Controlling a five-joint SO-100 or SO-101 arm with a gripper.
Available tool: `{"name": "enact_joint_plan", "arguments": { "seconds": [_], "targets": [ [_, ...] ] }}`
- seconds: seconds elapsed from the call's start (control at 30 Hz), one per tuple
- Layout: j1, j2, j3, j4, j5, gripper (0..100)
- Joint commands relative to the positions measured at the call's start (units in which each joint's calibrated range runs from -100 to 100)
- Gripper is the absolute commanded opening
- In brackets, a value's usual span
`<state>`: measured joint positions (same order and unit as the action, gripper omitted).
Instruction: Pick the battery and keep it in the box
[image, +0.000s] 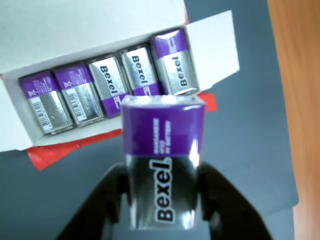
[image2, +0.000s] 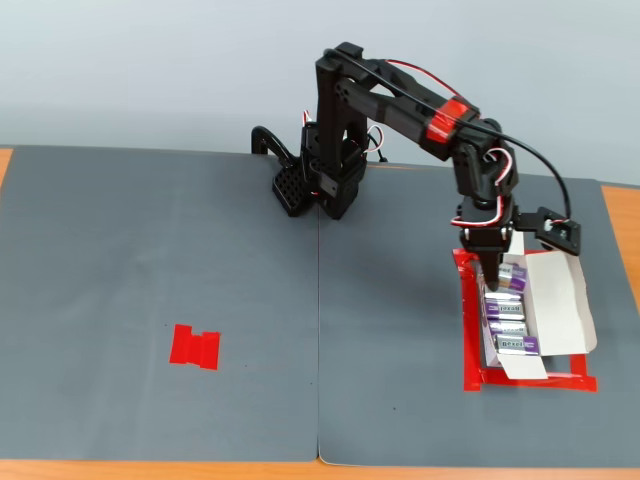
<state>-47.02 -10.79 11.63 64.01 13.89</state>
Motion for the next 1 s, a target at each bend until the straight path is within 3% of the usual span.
{"name": "enact_joint_plan", "arguments": {
  "seconds": [0.0,0.97],
  "targets": [
    [-1.14,1.51,-5.89,-0.64,-0.12,2],
    [-4.42,18.46,-10.59,-4.46,-0.12,2]
  ]
}}
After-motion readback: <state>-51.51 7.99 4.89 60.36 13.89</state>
